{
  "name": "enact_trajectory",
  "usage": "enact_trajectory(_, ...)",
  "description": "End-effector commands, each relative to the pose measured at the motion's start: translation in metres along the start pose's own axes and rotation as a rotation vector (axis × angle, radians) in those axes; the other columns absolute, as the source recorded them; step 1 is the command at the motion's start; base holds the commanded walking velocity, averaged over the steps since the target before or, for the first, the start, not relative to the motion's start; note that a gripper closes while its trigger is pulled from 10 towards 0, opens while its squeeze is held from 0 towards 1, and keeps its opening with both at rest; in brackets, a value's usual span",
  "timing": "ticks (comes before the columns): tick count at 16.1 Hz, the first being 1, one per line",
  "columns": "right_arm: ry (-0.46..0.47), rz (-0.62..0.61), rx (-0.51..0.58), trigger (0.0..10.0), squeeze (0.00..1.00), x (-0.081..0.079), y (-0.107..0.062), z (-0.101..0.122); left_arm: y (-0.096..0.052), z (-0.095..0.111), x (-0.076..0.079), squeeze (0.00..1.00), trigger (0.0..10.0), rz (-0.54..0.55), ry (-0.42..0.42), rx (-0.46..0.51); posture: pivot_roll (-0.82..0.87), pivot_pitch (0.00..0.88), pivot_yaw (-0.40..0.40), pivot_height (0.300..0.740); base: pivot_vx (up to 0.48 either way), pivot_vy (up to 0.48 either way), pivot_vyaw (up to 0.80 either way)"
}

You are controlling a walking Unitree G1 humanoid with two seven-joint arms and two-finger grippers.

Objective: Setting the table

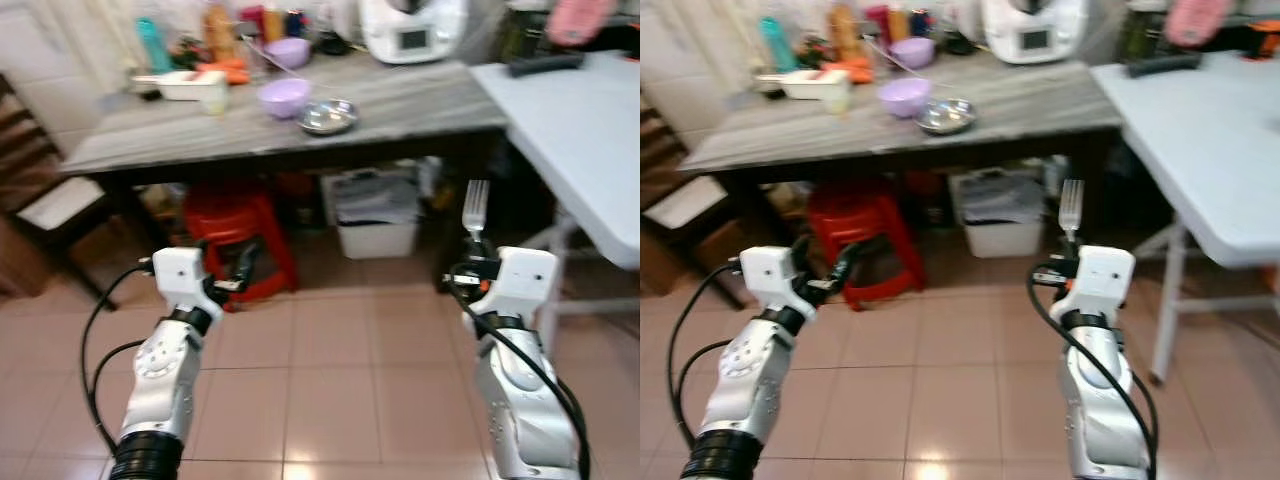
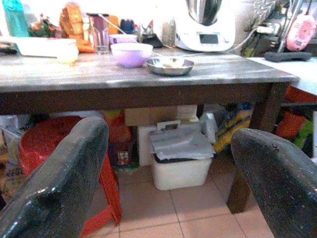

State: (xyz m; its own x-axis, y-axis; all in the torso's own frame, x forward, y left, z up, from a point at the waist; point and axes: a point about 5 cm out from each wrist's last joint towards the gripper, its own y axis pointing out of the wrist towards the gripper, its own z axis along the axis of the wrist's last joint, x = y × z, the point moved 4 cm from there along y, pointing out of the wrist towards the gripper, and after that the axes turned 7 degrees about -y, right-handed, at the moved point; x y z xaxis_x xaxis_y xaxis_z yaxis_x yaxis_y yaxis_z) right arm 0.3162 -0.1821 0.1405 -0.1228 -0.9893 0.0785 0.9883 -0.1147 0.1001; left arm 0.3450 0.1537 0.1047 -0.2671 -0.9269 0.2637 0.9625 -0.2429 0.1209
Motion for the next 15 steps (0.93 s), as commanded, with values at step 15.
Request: enact_trajectory(15, 0.029, 0.015, 0.006, 10.0, 0.0, -0.001, -0.003, 0.001, -0.017, -0.01, 0.008, 0.0, 10.0, -0.009, -0.006, -0.028, -0.11, 0.0, 0.124, 0.74, 0.422, 0.0, -0.19)
